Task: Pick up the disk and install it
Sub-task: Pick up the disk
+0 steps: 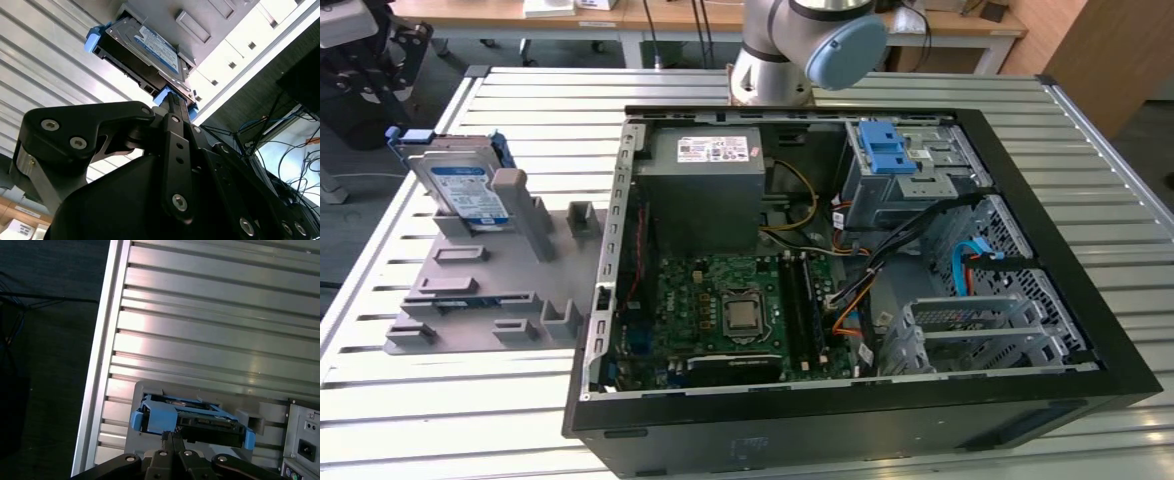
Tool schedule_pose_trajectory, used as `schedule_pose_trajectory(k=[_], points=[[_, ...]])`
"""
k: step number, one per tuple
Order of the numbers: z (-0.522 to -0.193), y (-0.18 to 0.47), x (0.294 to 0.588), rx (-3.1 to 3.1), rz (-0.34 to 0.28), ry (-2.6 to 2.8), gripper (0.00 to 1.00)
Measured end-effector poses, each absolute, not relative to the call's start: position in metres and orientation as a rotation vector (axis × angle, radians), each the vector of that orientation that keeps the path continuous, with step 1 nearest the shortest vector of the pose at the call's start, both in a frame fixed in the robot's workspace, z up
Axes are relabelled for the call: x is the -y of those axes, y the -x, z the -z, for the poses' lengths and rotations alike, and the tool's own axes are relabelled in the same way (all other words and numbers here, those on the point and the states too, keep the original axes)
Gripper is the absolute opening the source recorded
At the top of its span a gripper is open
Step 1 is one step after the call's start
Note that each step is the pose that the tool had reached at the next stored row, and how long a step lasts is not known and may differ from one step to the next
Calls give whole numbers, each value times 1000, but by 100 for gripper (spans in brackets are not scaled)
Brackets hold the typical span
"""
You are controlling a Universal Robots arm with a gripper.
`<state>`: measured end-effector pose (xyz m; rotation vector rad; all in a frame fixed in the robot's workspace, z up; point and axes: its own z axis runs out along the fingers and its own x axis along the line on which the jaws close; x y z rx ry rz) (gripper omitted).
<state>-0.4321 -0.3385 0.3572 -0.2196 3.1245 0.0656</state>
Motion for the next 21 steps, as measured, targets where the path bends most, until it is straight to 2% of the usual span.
schedule_pose_trajectory(k=[21], points=[[-357,432,338,-3122,-66,265,11]])
